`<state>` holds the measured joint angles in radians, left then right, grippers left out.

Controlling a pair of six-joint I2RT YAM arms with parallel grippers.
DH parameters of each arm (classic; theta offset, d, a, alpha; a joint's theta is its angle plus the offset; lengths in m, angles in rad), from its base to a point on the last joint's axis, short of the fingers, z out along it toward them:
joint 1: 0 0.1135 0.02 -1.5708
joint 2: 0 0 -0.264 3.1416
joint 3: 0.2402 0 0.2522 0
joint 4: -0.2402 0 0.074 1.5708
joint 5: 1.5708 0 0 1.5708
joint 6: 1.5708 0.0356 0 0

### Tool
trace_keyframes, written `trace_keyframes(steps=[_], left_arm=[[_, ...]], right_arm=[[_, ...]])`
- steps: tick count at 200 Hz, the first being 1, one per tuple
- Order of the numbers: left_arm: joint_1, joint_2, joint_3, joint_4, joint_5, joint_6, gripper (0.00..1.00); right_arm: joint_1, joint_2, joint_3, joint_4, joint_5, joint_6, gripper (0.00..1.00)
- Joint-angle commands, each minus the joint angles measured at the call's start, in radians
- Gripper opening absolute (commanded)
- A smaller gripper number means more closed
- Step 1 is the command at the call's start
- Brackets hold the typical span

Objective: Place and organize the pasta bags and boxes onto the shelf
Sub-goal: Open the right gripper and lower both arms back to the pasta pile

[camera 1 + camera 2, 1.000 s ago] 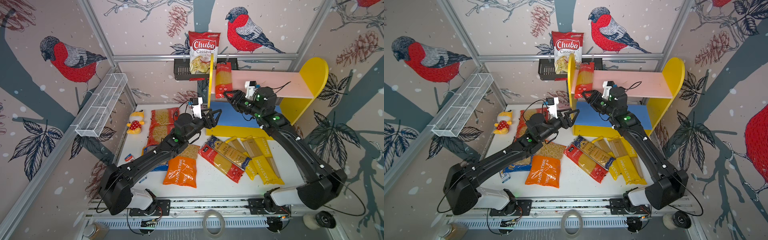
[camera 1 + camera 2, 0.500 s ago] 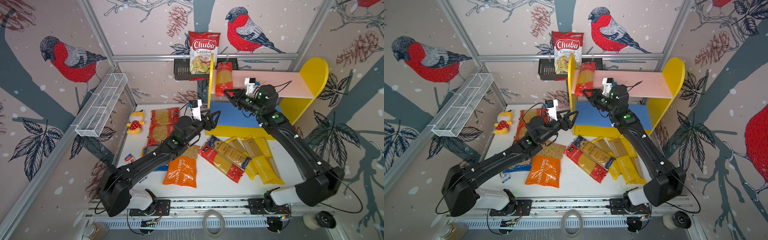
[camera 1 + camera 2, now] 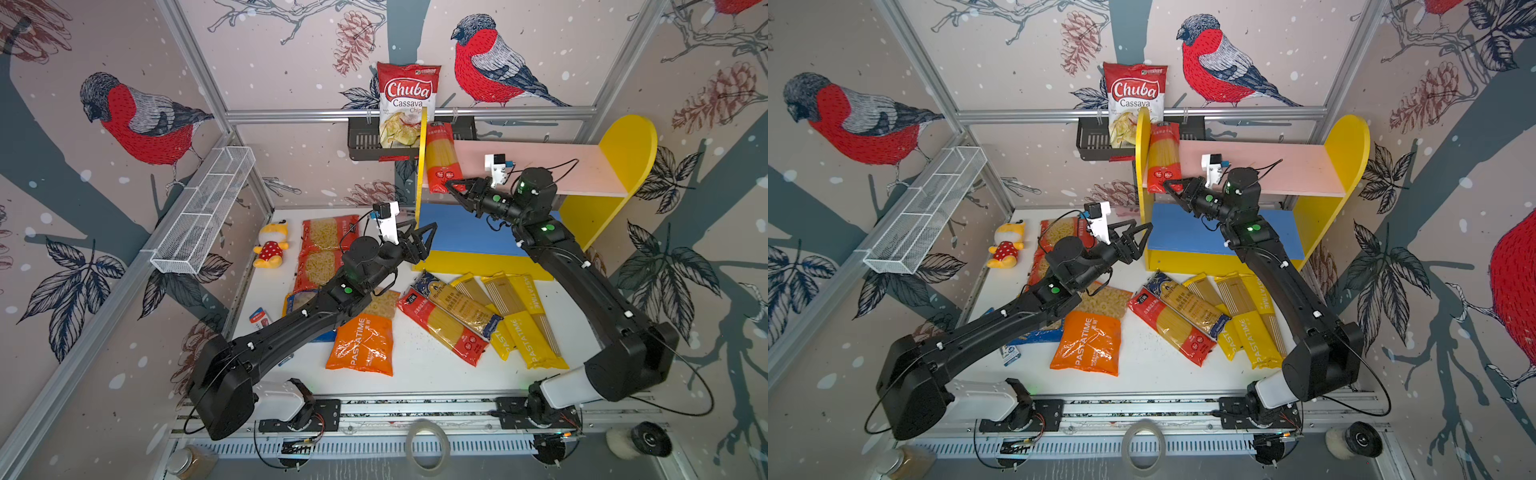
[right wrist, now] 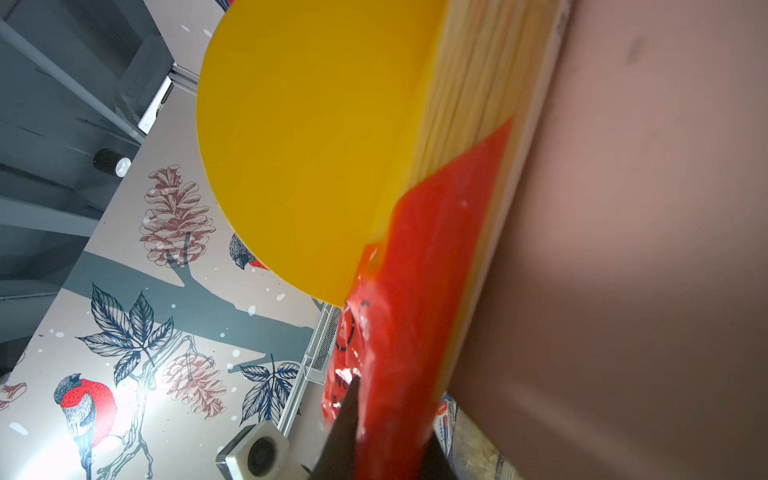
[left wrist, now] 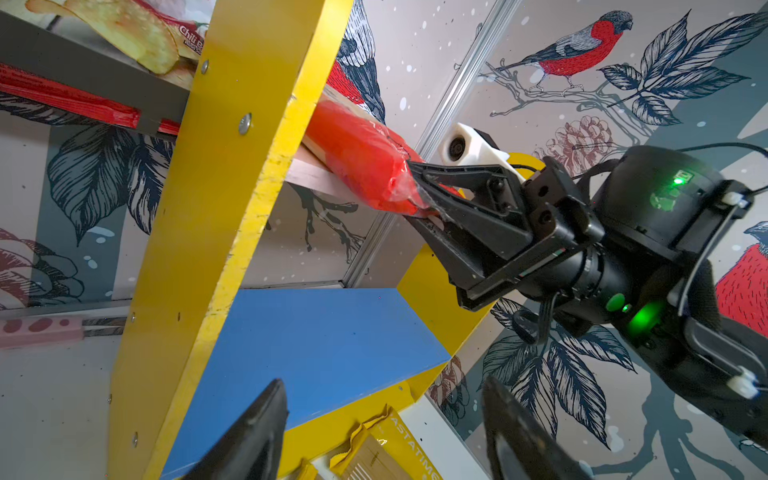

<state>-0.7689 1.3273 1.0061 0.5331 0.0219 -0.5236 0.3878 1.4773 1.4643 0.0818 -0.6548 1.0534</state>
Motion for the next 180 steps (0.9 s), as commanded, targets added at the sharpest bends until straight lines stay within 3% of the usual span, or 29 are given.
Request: trace_keyframes(steps=[1, 37, 82, 134, 180], left_arm=[[0.000, -0.012, -0.003, 0.050, -0.013, 0.013, 0.73], [0.000, -0.023, -0.026, 0.056, -0.018, 0.015, 0.73], [0.000, -0.034, -0.042, 0.065, -0.020, 0.007, 0.73], [-0.015, -0.051, -0.074, 0.049, -0.041, 0.032, 0.73], [-0.146, -0.115, -0.186, 0.035, -0.262, 0.209, 0.73]], right_arm=[[0.036, -0.019, -0.010, 0.048, 0.022, 0.000, 0.18], [0.057, -0.045, -0.041, 0.062, 0.055, 0.021, 0.25], [0.044, -0.050, -0.046, 0.037, 0.058, -0.002, 0.54], [0.008, -0.156, -0.123, 0.007, 0.032, -0.093, 0.63], [-0.019, -0.387, -0.327, -0.111, 0.007, -0.271, 0.66]])
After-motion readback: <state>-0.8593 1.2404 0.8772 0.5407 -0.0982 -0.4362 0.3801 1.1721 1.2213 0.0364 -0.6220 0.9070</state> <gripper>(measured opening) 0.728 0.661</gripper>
